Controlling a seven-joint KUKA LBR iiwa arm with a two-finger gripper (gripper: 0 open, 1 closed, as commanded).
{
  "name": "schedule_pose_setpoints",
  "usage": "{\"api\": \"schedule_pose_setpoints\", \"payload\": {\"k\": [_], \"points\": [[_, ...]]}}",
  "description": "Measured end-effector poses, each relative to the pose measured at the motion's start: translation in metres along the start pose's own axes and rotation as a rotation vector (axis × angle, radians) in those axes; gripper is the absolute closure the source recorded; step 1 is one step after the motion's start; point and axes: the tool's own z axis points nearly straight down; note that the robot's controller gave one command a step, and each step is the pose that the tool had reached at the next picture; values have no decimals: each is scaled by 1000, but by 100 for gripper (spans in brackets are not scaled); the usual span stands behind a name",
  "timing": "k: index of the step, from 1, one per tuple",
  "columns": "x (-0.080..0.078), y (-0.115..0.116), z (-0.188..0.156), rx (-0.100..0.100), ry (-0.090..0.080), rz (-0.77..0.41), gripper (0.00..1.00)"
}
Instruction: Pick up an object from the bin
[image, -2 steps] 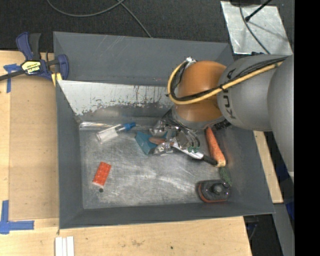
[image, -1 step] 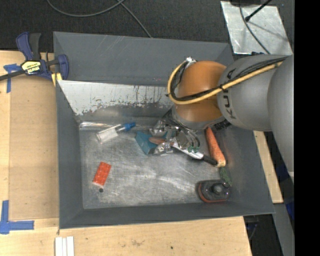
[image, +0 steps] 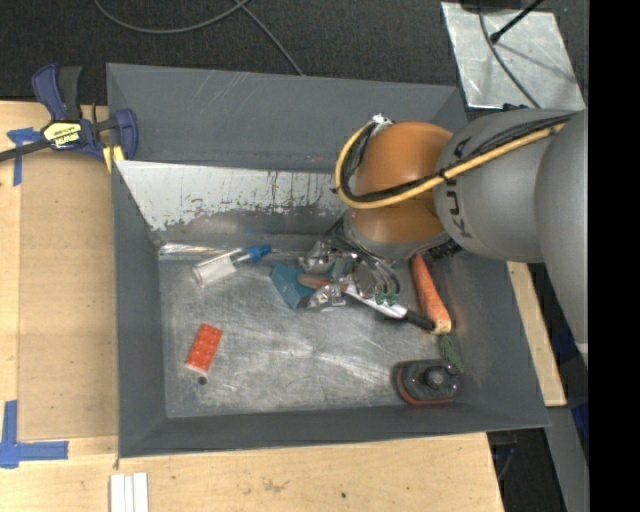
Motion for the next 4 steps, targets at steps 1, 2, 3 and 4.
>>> {"api": "schedule_pose_setpoints", "payload": {"k": [1, 2, 3, 4], "points": [[0, 0, 0, 0, 0, 0, 100], [0, 0, 0, 0, 0, 0, 100], [0, 0, 0, 0, 0, 1, 100], [0, 0, 0, 0, 0, 0, 100]]}}
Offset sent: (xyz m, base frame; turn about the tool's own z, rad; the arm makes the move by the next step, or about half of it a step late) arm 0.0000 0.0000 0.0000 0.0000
